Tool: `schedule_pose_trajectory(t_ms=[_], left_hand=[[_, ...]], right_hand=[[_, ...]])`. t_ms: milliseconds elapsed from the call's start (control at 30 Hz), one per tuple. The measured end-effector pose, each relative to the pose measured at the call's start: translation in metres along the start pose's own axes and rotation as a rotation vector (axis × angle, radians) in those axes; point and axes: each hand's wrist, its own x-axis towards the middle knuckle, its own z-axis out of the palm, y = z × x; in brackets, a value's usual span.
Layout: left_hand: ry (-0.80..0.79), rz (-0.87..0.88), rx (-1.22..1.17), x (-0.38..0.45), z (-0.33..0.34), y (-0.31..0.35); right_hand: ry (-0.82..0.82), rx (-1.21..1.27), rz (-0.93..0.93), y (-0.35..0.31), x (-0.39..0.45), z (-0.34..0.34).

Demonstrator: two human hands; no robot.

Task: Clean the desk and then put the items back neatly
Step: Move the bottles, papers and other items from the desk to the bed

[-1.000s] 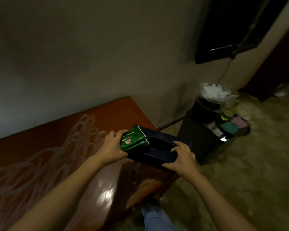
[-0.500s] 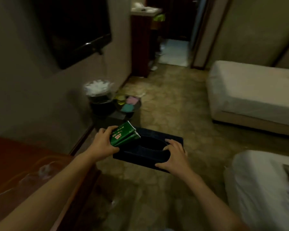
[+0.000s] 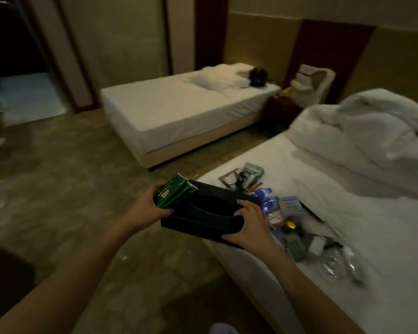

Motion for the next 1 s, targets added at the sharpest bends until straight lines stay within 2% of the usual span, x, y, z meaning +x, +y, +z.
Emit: schedule_pose_trajectory(t_ms=[167, 300, 467, 600, 733, 800, 1000], left_hand=[[-0.183, 0.129, 0.1, 0.08, 0.064, 0.034], [-0.326, 0.15, 0.214, 0.132, 0.104, 0.055], [-0.49, 0.192, 0.168, 0.227, 0.149, 0.074], [-0.626, 0.208, 0.114, 0.291, 0.192, 0.094], [-0.703, 0.148, 0.075, 0.336, 0.234, 0.104], [-0.717, 0.097, 0.069, 0.347, 0.255, 0.102], [-0.753, -0.05, 0.075, 0.373, 0.299, 0.096]], right_hand=[[0.071, 0.033, 0.241, 0.067, -0.001, -0.006], [0.091, 0.043, 0.366, 0.104, 0.015, 0.001], [0.151, 0.058, 0.521, 0.137, 0.052, 0.007], [0.159, 0.102, 0.716, 0.156, 0.075, 0.003], [0.237, 0.143, 0.931, 0.173, 0.084, -0.003], [0.223, 0.154, 1.023, 0.182, 0.086, -0.004], [0.224, 0.102, 1.147, 0.232, 0.09, -0.006]])
